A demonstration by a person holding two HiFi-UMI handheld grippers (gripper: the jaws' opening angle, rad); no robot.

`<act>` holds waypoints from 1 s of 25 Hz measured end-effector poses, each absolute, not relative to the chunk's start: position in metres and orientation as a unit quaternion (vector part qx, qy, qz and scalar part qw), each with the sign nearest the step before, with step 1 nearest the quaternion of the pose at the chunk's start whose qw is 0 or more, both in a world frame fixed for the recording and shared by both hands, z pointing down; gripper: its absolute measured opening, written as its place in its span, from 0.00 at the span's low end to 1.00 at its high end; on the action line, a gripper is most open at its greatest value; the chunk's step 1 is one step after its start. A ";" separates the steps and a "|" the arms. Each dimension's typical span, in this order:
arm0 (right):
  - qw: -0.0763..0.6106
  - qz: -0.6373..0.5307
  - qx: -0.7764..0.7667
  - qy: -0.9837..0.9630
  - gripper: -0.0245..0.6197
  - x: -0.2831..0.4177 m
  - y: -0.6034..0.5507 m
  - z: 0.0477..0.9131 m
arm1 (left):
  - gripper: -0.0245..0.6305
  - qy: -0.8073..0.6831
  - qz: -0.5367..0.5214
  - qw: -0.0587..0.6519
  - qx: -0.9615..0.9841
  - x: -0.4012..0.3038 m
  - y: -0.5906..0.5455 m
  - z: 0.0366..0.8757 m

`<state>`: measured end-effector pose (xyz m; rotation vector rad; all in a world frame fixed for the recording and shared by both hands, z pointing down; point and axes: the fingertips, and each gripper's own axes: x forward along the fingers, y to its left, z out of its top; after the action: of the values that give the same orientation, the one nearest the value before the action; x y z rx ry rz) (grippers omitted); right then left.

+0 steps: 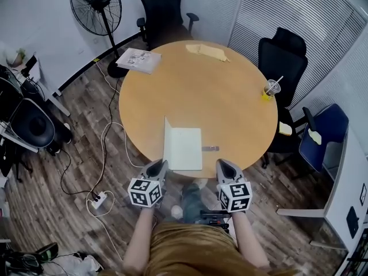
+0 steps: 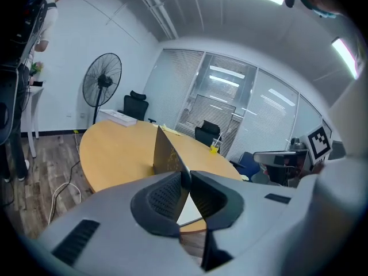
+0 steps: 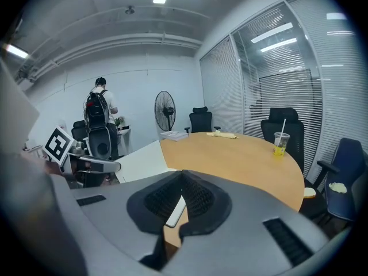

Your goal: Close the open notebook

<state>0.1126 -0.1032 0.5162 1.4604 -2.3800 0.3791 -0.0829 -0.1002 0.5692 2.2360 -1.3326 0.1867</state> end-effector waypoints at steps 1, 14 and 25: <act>0.162 0.133 0.511 -0.833 0.05 0.113 -0.103 0.517 | 0.13 -0.490 0.074 0.259 0.829 -0.080 -0.101 0.568; 0.162 0.142 0.514 -0.831 0.06 0.123 -0.105 0.524 | 0.16 -0.457 0.104 0.239 0.850 -0.049 -0.101 0.567; 0.164 0.149 0.521 -0.824 0.06 0.129 -0.103 0.529 | 0.19 -0.426 0.117 0.238 0.865 -0.024 -0.103 0.571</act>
<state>0.1294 -0.1026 0.5288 1.4857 -2.3487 0.4245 -0.0244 -0.1027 0.5711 2.3699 -1.1681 0.3210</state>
